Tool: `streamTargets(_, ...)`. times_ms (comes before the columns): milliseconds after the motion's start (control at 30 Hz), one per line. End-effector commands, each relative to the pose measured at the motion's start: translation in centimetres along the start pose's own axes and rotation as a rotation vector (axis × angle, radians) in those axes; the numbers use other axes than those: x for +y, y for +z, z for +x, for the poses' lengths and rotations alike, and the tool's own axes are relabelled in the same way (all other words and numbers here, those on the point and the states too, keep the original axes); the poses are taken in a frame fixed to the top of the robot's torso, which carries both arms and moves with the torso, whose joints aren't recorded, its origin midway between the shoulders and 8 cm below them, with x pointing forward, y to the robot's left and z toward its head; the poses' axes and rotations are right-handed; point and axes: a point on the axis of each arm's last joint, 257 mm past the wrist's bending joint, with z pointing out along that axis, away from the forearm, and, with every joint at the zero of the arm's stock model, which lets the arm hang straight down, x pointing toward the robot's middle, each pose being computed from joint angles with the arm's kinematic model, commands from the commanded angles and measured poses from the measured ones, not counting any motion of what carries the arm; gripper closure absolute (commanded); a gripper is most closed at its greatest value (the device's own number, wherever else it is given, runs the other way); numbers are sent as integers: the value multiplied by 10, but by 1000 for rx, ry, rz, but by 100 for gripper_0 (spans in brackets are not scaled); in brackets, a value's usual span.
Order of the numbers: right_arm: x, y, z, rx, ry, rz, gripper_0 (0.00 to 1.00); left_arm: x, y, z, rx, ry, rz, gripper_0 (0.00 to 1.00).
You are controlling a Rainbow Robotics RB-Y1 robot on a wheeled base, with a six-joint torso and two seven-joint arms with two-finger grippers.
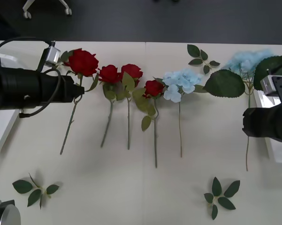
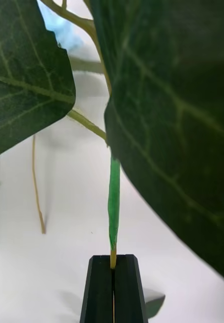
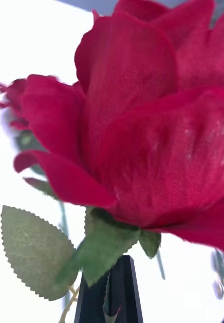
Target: Put the red flowers into the right box and the blue flowers into the left box
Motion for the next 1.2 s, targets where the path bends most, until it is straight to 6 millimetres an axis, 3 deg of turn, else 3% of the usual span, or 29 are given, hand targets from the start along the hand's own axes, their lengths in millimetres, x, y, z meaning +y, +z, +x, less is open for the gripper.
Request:
streamTargets(33, -5, 14, 11, 20, 7, 48, 100, -23, -15, -14, -38, 188, 66, 100)
streamTargets(233, -10, 51, 32, 47, -4, 85, 100, -49, -24, -16, -93, 362, 178, 100)
streamTargets(600, -26, 95, 44, 69, 65, 140, 100, -110, -45, -20, -251, 576, 413, 100)
streamTargets(900, -46, 113, 58, 86, 59, 212, 100, -150, -61, -27, -396, 578, 567, 100)
streamTargets(1100, -45, 115, 58, 87, 61, 207, 100, -167, -82, -34, -460, 566, 655, 100)
streamTargets(1133, -45, 115, 58, 86, 61, 206, 99, -169, -84, -34, -467, 565, 665, 100)
streamTargets(1167, -44, 115, 57, 82, 59, 202, 80, -174, -88, -35, -482, 563, 685, 100)
streamTargets(1200, -43, 115, 57, 81, 61, 201, 54, -177, -91, -37, -499, 559, 702, 100)
